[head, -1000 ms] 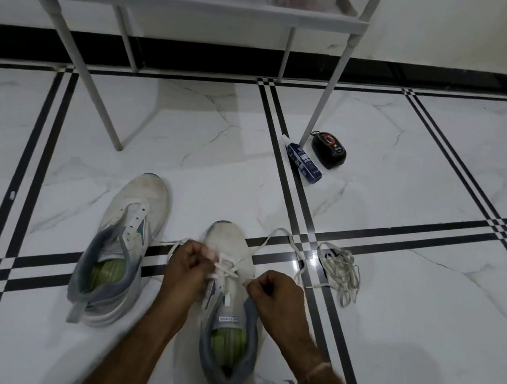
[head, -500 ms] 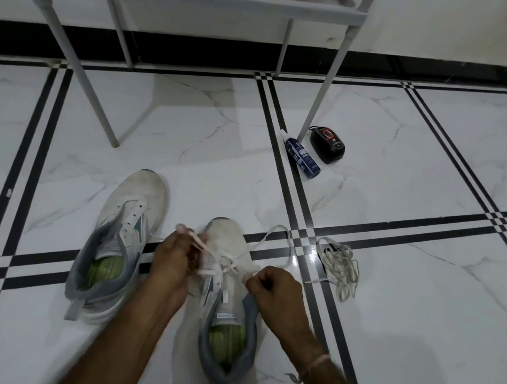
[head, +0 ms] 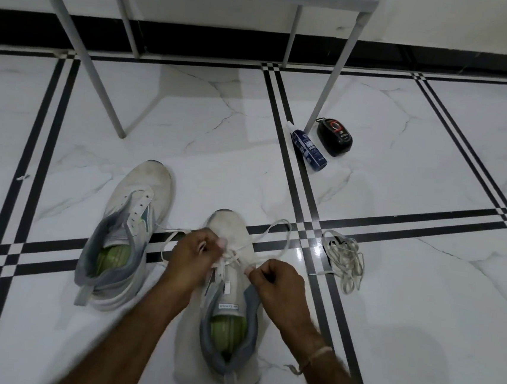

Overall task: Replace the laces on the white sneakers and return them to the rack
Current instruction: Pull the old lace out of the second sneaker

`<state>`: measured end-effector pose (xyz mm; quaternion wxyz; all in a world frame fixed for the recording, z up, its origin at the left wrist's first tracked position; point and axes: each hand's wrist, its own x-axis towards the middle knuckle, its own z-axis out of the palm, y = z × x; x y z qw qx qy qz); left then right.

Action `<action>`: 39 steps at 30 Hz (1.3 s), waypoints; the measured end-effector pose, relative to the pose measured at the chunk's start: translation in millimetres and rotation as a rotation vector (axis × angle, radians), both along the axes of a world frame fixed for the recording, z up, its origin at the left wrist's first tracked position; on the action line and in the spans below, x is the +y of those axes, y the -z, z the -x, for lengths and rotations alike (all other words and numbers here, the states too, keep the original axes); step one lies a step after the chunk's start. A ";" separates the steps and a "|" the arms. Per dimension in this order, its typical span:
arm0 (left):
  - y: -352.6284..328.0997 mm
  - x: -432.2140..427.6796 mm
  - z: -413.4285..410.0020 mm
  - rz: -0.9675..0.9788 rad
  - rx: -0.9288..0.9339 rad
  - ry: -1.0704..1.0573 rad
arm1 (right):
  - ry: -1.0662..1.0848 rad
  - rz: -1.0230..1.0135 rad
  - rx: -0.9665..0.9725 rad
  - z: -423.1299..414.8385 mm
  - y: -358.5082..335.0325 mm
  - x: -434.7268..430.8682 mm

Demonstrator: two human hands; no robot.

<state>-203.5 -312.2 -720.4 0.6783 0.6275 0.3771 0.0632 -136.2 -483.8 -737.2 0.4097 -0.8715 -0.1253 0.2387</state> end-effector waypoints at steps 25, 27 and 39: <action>-4.6 0.4 11.4 -0.465 -0.002 0.278 | -0.032 0.023 -0.062 2.3 -1.8 -3.5; 4.5 -4.0 7.7 -0.735 0.044 0.419 | -0.042 0.030 -0.066 1.1 -1.3 -4.2; -6.2 5.2 6.5 -0.077 -0.044 -0.022 | -0.005 -0.012 -0.036 2.9 0.3 -4.8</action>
